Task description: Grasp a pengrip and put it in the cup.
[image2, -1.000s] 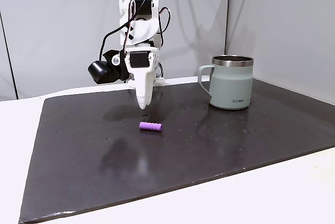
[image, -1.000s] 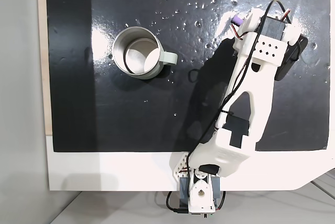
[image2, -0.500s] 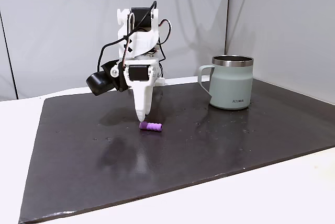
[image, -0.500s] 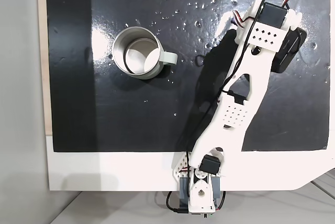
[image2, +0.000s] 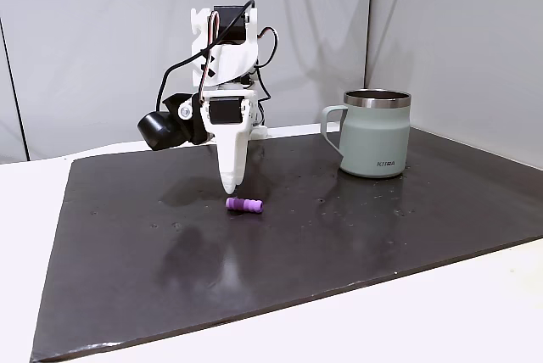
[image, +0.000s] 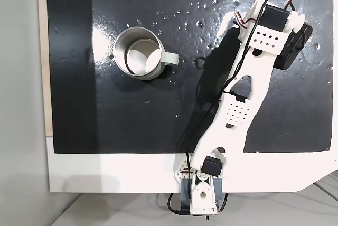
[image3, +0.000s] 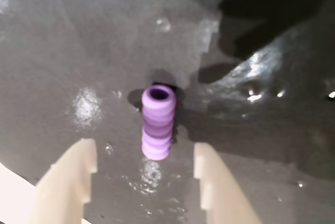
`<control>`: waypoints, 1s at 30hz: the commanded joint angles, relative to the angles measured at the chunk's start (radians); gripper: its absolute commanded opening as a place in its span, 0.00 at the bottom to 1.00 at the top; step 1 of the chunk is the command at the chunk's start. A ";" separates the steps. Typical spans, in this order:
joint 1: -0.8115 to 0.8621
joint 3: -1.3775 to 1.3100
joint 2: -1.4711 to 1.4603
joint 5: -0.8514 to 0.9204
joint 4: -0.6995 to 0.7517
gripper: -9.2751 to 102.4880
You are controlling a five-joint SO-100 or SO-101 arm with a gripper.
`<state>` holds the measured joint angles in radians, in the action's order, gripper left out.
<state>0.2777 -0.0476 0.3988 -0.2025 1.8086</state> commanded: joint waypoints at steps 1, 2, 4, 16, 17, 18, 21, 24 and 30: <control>-0.025 -0.084 0.000 0.014 0.012 0.29; -0.025 -0.084 -0.003 0.014 0.006 0.29; -0.025 -0.084 -0.006 0.014 -0.003 0.29; -0.014 -0.081 -0.078 0.060 -0.052 0.28; -0.015 -0.081 -0.081 0.066 -0.054 0.28; -0.017 -0.081 -0.084 0.074 -0.054 0.28; -0.026 -0.081 -0.087 0.100 -0.052 0.28; -0.026 -0.081 -0.107 0.123 -0.055 0.27; -0.011 -0.086 -0.129 0.123 -0.067 0.15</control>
<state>0.2638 -0.0997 0.2684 -0.0936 1.7763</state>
